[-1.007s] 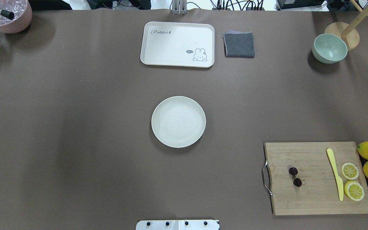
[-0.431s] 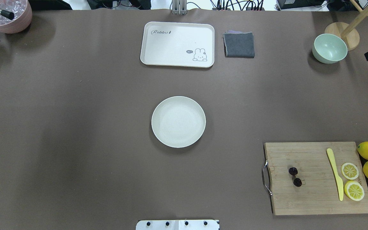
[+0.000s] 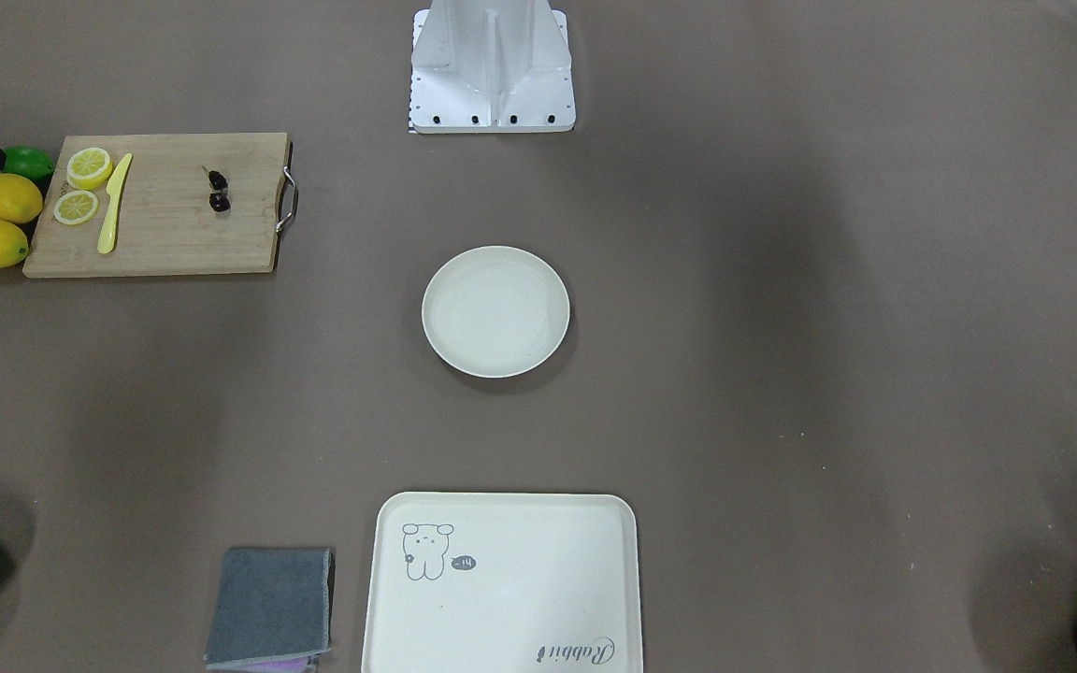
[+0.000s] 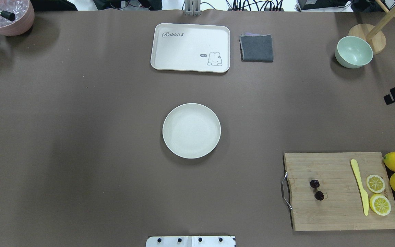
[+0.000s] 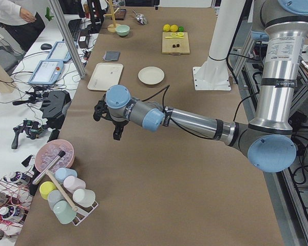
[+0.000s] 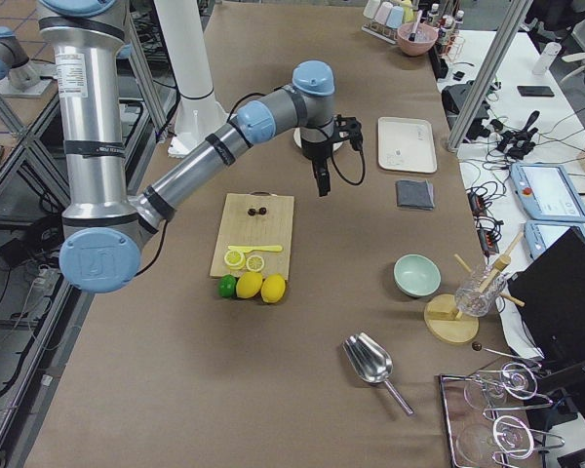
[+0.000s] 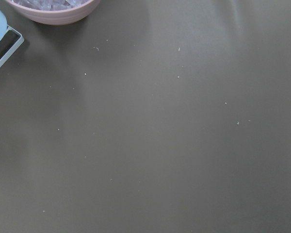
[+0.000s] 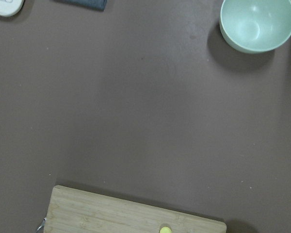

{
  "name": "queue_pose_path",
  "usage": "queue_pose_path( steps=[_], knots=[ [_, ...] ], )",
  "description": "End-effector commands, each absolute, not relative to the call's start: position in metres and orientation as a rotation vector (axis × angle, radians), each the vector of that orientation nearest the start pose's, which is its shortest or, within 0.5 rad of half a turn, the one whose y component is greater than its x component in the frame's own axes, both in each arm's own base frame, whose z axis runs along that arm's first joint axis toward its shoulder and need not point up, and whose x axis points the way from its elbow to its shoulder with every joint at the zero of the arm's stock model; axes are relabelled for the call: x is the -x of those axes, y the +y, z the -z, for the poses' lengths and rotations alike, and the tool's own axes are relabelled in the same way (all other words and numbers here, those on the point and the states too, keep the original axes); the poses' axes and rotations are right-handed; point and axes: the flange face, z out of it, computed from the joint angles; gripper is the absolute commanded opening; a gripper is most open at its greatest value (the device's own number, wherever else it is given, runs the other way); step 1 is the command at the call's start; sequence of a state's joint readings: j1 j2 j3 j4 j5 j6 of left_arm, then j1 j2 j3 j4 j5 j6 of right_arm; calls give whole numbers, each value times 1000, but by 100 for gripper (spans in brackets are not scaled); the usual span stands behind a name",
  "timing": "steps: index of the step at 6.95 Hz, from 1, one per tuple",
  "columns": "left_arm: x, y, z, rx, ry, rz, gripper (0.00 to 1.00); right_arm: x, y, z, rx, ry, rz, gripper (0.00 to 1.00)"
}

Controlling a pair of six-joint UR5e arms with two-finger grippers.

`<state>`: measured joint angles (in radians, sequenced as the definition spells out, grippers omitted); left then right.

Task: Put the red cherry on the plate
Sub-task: 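Move the right gripper over the dark cherries on the cutting board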

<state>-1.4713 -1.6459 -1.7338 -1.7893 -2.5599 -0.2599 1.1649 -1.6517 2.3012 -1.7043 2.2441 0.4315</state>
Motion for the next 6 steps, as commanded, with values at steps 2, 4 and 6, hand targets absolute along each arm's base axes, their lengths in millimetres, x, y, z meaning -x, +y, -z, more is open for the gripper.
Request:
queue_pose_path(
  steps=[2,4,6],
  knots=[
    [-5,-523,-493,-233,1053,-88,97,161,-328,-399,-223,-769,162,98],
    [-6,-524,-493,-229,1054,-86,97,237,-294,-397,-227,-742,112,97],
    [-6,-526,-487,-232,1056,-81,97,294,-266,-406,-233,-704,116,96]
  ],
)
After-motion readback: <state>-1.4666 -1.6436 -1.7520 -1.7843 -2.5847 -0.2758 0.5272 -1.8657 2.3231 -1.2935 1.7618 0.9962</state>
